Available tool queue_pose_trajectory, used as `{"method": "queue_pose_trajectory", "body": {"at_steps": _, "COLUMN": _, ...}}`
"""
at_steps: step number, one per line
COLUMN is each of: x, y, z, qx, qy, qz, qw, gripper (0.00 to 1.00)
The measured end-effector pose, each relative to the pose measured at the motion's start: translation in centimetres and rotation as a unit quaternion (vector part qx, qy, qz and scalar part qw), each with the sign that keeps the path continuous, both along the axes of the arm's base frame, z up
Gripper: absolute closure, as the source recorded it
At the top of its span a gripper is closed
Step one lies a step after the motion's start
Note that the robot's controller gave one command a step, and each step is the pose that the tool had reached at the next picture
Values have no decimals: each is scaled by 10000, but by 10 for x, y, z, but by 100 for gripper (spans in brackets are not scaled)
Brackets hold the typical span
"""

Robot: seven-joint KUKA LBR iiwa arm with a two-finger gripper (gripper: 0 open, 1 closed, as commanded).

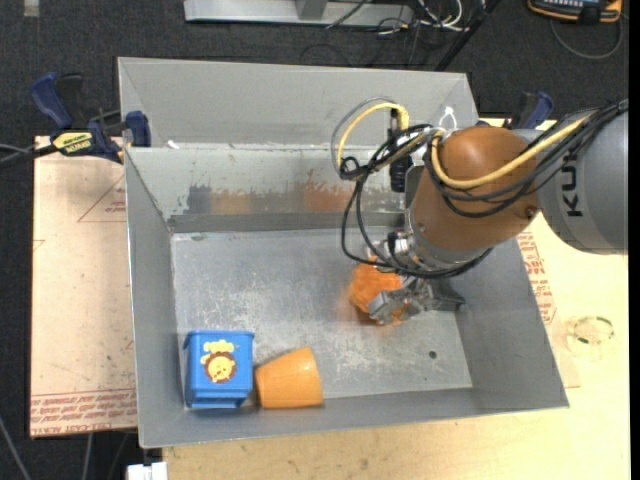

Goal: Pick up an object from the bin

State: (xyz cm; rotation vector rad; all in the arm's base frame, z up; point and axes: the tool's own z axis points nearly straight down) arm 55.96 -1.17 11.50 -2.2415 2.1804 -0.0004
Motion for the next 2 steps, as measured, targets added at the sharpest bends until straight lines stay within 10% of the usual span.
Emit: {"method": "queue_pose_trajectory", "body": {"at_steps": 2, "x": 3, "y": 0, "z": 0, "qx": -3, "qy": 14, "qz": 42, "qw": 10000, "gripper": 100}}
